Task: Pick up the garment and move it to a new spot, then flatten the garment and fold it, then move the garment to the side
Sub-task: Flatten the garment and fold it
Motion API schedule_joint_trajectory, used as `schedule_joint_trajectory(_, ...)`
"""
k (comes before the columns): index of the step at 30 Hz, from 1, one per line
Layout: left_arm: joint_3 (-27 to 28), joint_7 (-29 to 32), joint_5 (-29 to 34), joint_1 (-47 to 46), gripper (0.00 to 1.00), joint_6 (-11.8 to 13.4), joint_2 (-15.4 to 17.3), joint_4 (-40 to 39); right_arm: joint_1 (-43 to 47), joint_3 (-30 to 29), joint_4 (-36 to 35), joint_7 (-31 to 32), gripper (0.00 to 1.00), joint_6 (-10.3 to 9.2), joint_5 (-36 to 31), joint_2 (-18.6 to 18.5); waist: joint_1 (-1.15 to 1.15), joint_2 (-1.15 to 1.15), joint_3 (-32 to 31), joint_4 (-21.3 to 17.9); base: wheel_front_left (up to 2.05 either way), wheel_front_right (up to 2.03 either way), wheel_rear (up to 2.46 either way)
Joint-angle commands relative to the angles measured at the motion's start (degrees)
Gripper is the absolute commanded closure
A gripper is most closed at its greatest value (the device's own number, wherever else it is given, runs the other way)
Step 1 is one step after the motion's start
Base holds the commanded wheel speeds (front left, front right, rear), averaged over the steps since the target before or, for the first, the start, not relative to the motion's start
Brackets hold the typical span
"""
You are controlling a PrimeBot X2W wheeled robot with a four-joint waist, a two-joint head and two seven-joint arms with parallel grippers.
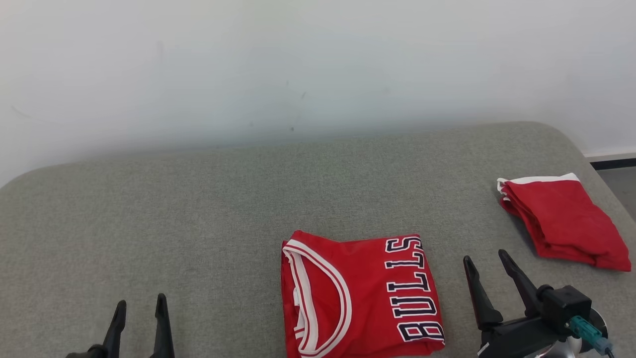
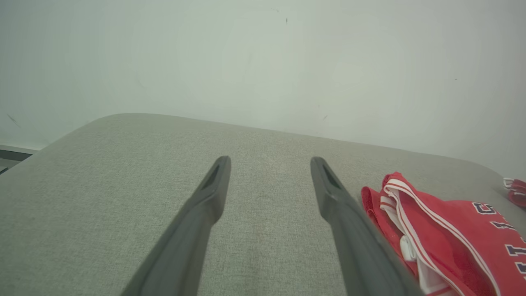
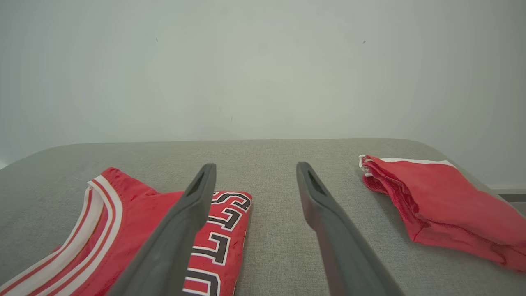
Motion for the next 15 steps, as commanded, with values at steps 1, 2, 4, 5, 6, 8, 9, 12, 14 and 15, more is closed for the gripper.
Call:
schedule_joint_trajectory(1, -0.13, -0.09, -0.22, 1.03, 0.0, 0.28, 0.03, -0.31, 1.06, -0.58, -0.53, -0.24, 0.0, 0.0, -0.36, 0.72, 0.0, 0.0, -0.11, 0.2, 0.0, 0.0, 0.0)
schedule_joint_trajectory(2, -0.21, -0.09, -0.38, 1.2, 0.0, 0.42, 0.04, -0.37, 1.38, -0.87, -0.67, -0.25, 0.0, 0.0, -0.52, 1.0, 0.0, 0.0, -0.14, 0.27, 0.0, 0.0, 0.0)
schedule_joint_trajectory(4, -0.44, -0.1, -0.57, 1.52, 0.0, 0.62, 0.04, -0.58, 1.91, -1.46, -0.99, -0.27, 0.0, 0.0, -0.4, 1.67, 0.0, 0.0, -0.17, 0.39, 0.0, 0.0, 0.0)
schedule_joint_trajectory(5, -0.55, -0.1, -0.65, 1.73, 0.0, 0.79, 0.03, -0.64, 2.16, -1.68, -1.08, -0.28, 0.0, 0.0, -0.5, 1.96, 0.0, 0.0, -0.2, 0.46, 0.0, 0.0, 0.0)
schedule_joint_trajectory(6, -0.68, -0.1, -0.71, 1.9, 0.0, 0.93, 0.04, -0.68, 2.4, -1.98, -1.09, -0.28, 0.0, 0.0, -0.46, 2.25, 0.0, 0.0, -0.23, 0.53, 0.0, 0.0, 0.0)
schedule_joint_trajectory(8, -0.74, -0.09, -0.91, 2.04, 0.0, 1.02, 0.04, -0.78, 2.56, -2.37, -1.31, -0.3, 0.0, 0.0, -0.5, 2.68, 0.0, 0.0, -0.28, 0.61, 0.0, 0.0, 0.0)
schedule_joint_trajectory(9, -0.77, -0.1, -0.91, 2.0, 0.0, 1.17, 0.04, -0.84, 2.61, -2.49, -1.4, -0.3, 0.0, 0.0, -0.58, 2.84, 0.0, 0.0, -0.3, 0.64, 0.0, 0.0, 0.0)
schedule_joint_trajectory(12, -0.6, -0.09, -0.97, 2.05, 0.0, 1.33, 0.04, -0.92, 2.89, -2.73, -1.57, -0.32, 0.0, 0.0, -0.41, 3.3, 0.0, 0.0, -0.34, 0.61, 0.0, 0.0, 0.0)
schedule_joint_trajectory(14, -0.54, -0.1, -1.0, 2.11, 0.0, 1.37, 0.04, -0.97, 2.91, -2.8, -1.61, -0.31, 0.0, 0.0, -0.45, 3.37, 0.0, 0.0, -0.36, 0.57, 0.0, 0.0, 0.0)
schedule_joint_trajectory(15, -0.48, -0.09, -1.01, 2.17, 0.0, 1.38, 0.04, -1.03, 2.92, -2.86, -1.62, -0.32, 0.0, 0.0, -0.5, 3.45, 0.0, 0.0, -0.37, 0.52, 0.0, 0.0, 0.0)
